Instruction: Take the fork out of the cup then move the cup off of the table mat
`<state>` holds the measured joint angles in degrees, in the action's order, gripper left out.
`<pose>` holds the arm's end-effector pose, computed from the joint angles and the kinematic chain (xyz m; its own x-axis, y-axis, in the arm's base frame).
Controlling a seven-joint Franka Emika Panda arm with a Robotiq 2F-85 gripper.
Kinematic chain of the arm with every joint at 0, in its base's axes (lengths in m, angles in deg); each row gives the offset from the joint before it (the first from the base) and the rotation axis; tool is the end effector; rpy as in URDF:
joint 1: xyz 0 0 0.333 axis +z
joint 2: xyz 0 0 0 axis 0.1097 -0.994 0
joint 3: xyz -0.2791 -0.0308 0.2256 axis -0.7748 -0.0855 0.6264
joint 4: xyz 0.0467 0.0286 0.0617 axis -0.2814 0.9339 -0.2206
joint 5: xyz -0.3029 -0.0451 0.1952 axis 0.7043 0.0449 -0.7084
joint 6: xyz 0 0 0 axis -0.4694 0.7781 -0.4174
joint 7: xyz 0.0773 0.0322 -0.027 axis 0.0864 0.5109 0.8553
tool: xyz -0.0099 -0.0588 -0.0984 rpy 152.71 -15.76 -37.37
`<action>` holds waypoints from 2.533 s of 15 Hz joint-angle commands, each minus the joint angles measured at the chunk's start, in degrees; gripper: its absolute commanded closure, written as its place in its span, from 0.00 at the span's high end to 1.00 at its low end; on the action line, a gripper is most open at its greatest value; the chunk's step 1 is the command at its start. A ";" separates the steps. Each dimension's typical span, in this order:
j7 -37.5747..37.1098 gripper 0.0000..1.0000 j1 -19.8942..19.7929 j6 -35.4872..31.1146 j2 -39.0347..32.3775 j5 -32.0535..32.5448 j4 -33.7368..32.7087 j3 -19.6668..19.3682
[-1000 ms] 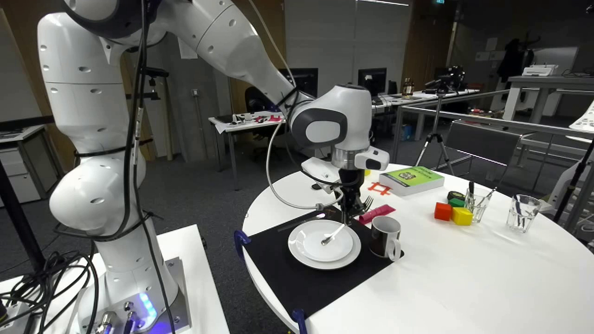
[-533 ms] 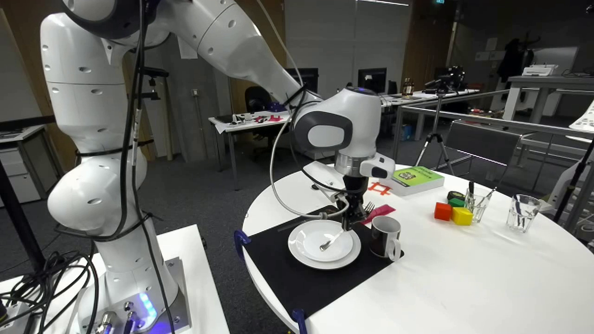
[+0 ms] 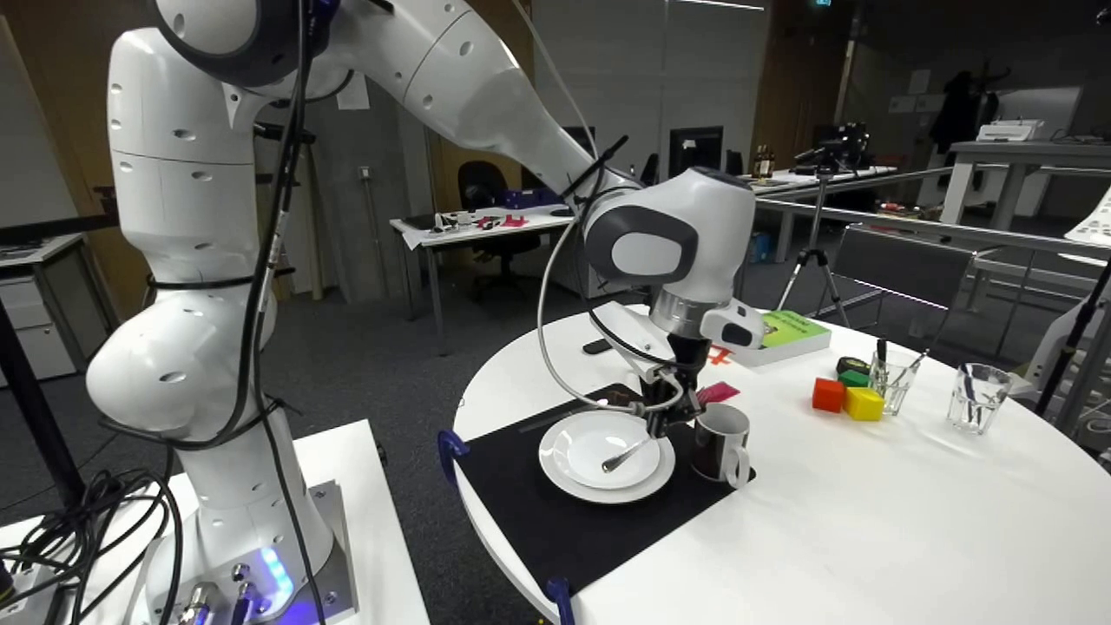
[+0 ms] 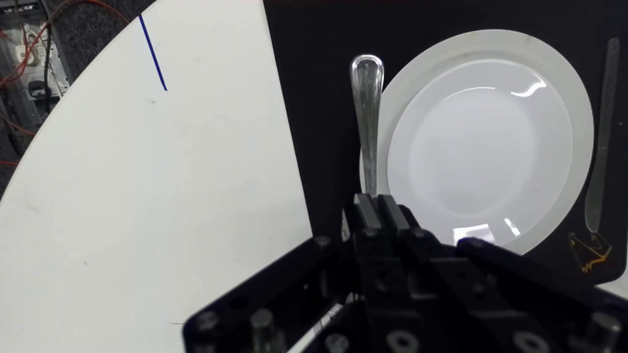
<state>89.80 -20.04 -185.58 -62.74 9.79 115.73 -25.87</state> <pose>0.4986 -0.2044 0.3607 0.9905 -0.1102 -0.0828 -0.1190 -0.9868 -0.1100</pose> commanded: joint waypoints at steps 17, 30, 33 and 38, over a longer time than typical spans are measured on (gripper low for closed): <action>-0.81 0.01 -0.66 14.74 -21.07 2.57 -23.92 3.32; -0.67 0.06 -0.98 20.15 -26.43 2.39 -29.66 4.34; -0.51 0.01 -0.87 19.84 -26.28 2.64 -29.43 4.35; -0.22 0.01 -0.33 20.51 -28.18 3.69 -29.38 4.67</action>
<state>89.58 -19.90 -165.54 -90.06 11.68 86.46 -22.22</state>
